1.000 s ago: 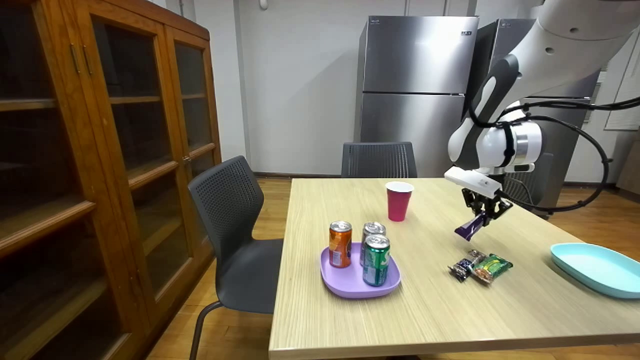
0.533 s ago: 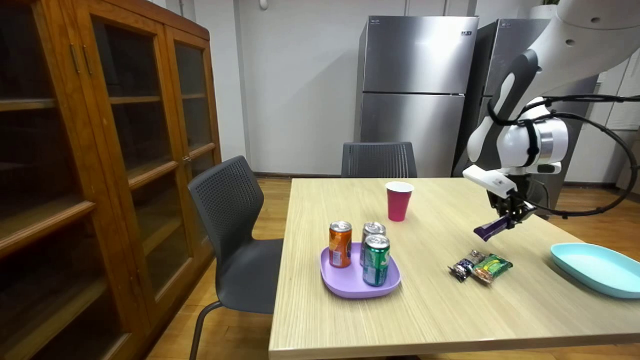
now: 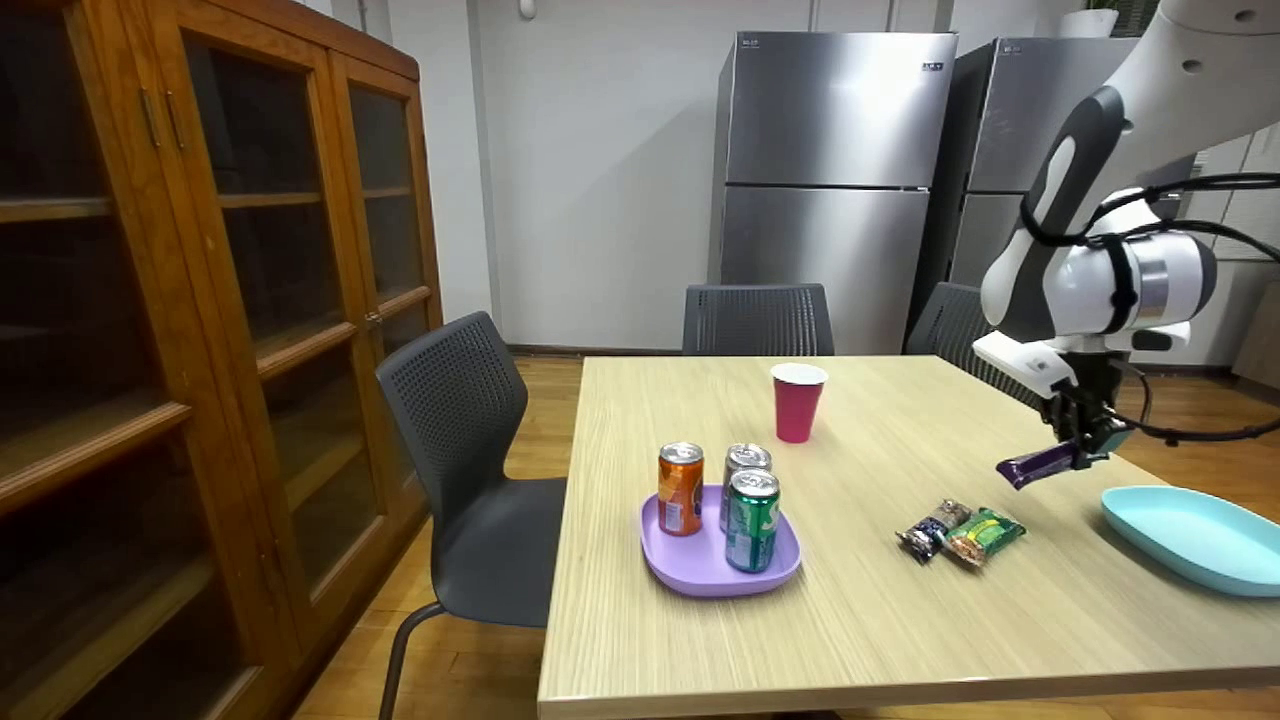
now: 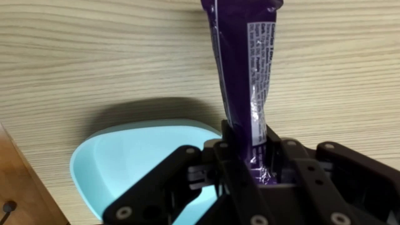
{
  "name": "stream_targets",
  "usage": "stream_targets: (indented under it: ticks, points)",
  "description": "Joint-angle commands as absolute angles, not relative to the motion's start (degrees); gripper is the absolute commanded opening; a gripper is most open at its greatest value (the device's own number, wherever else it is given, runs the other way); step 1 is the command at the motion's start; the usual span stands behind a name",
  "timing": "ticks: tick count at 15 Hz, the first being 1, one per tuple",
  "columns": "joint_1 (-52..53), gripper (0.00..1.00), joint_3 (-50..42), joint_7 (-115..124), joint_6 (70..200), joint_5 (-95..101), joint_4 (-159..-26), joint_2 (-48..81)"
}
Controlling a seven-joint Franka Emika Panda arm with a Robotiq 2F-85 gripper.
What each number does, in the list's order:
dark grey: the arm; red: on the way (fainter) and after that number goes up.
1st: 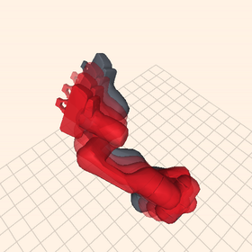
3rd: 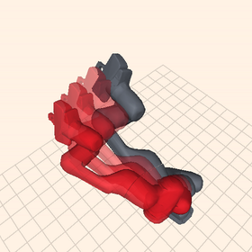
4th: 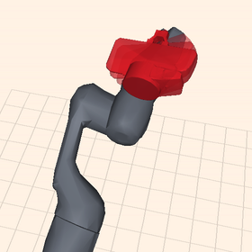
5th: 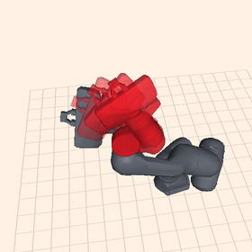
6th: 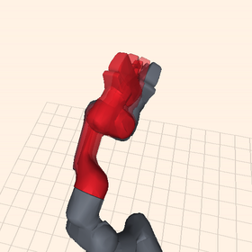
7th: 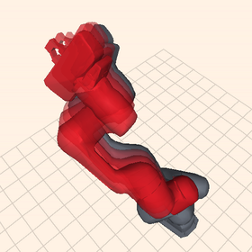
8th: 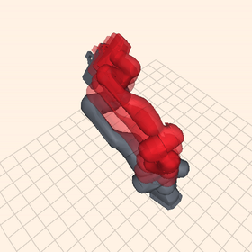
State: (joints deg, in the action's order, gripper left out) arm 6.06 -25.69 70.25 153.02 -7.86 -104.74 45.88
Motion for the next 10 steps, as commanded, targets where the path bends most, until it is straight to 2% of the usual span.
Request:
stream_targets:
  ticks: [1, 10]
  points:
    - [4.7, 0.06, -26.2, 74.0, 152.8, -6.8, -107.6, 43.4]
    - [-3.5, 0.06, -25.8, 75.4, 151.9, -8.5, -106.8, 43.8]
